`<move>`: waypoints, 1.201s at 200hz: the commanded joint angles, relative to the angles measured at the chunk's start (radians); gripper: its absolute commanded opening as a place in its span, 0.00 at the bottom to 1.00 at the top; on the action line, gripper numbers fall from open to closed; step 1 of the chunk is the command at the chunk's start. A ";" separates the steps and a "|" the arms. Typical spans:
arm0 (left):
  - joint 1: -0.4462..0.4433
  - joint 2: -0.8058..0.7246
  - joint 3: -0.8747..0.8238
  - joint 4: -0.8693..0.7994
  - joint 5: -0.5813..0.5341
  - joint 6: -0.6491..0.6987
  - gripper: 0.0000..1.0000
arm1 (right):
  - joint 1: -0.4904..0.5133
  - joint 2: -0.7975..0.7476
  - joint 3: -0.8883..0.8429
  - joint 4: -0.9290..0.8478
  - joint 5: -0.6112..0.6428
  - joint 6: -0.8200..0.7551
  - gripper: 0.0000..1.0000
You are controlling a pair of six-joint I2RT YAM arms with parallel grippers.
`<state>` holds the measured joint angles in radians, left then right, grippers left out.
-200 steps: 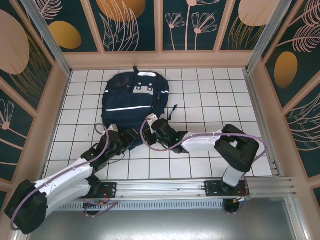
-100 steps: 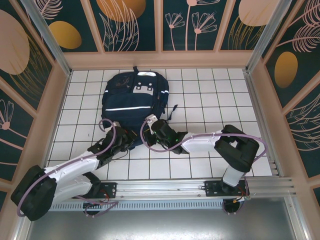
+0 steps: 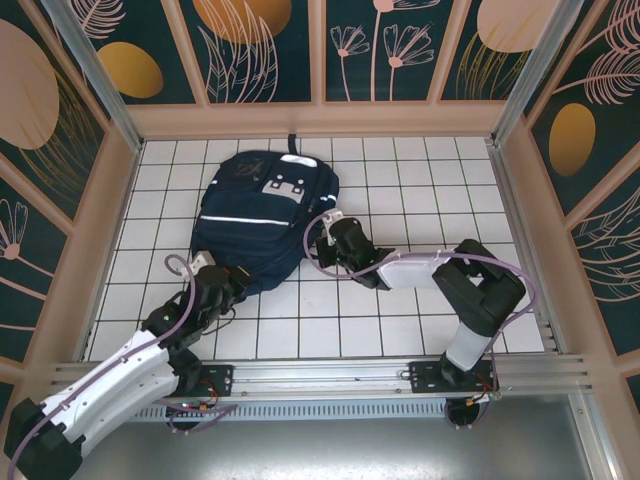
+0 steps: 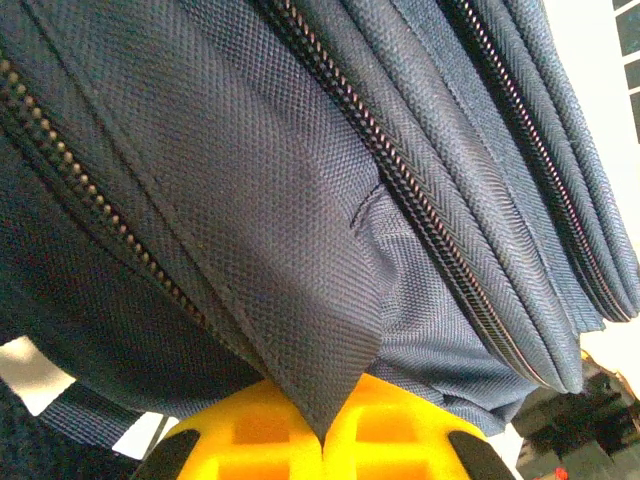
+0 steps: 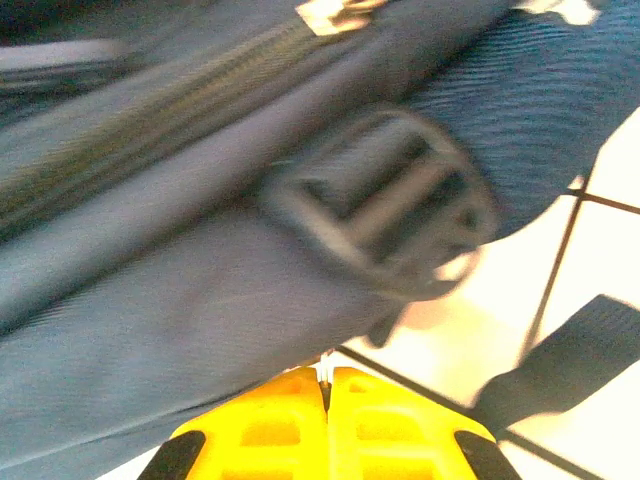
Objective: Pack books, pencil case, and school supplies into a backpack
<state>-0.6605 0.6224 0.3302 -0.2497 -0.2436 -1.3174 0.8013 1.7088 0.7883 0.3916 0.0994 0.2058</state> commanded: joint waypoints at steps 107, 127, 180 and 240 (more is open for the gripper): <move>-0.001 0.138 0.079 0.229 0.135 0.144 0.00 | -0.249 -0.011 0.015 -0.060 0.172 0.065 0.00; -0.037 0.218 0.131 0.273 0.139 0.160 0.00 | -0.333 -0.048 0.000 -0.075 0.171 0.098 0.00; -0.190 0.423 0.249 0.420 0.138 0.153 0.00 | -0.516 -0.111 -0.038 -0.087 0.145 0.160 0.00; -0.347 0.640 0.356 0.529 0.098 0.116 0.00 | -0.575 -0.062 0.003 -0.104 0.169 0.159 0.00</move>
<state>-0.9672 1.2396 0.6285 0.1841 -0.1455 -1.2057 0.3374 1.6192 0.7578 0.2649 -0.0502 0.3225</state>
